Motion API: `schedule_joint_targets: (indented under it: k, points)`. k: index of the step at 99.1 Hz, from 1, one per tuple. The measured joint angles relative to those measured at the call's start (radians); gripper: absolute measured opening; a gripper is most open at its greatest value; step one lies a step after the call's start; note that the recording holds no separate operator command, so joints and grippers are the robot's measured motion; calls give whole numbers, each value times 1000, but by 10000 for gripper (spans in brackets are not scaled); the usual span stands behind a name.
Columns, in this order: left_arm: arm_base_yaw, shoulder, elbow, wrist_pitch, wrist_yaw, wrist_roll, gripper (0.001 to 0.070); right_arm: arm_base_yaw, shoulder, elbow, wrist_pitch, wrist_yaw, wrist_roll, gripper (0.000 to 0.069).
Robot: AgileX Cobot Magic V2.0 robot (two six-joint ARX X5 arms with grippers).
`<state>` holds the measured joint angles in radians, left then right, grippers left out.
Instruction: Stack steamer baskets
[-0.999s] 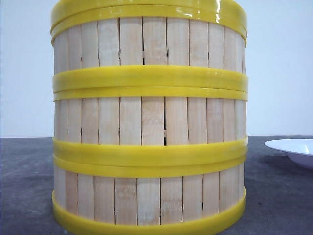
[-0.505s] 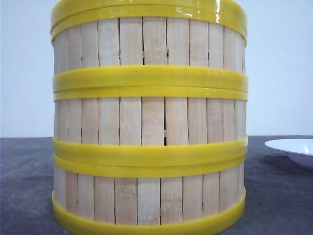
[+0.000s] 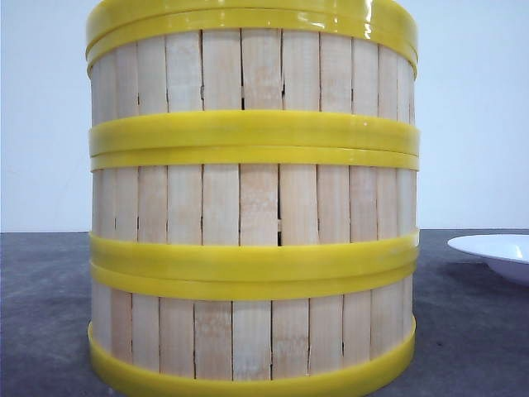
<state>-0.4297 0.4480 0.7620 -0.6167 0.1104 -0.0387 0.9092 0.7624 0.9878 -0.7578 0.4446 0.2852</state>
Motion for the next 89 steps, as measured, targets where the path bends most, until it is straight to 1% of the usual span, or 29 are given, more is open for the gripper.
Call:
schedule_joint_targets:
  k: [8, 14, 20, 27, 35, 42, 47, 57, 65, 77, 89]
  points:
    - [50, -5, -1, 6, -7, 14, 27, 0, 0, 0, 0, 0, 0, 12]
    - [97, -18, -16, 39, -13, 21, 26, 0, 0, 0, 0, 0, 0, 12]
    - [148, -42, -57, 88, -37, 24, 26, 0, 0, 0, 0, 0, 0, 12]
    - [207, -77, -128, 148, -60, 24, 26, 0, 0, 0, 0, 0, 0, 12]
    - [262, -127, -224, 219, -69, 24, 26, 0, 0, 0, 0, 0, 0, 12]
    - [303, -179, -315, 276, -96, 24, 27, 0, 0, 0, 0, 0, 0, 12]
    - [325, -219, -386, 319, -129, 23, 26, 0, 0, 0, 0, 0, 0, 12]
    - [352, -280, -501, 388, -185, 19, 26, 0, 0, 0, 0, 0, 0, 12]
    - [361, -321, -575, 413, -212, 12, 26, 0, 0, 0, 0, 0, 0, 12]
    - [374, -376, -662, 410, -217, 8, 26, 0, 0, 0, 0, 0, 0, 12]
    - [385, -420, -715, 409, -217, 1, 26, 0, 0, 0, 0, 0, 0, 12]
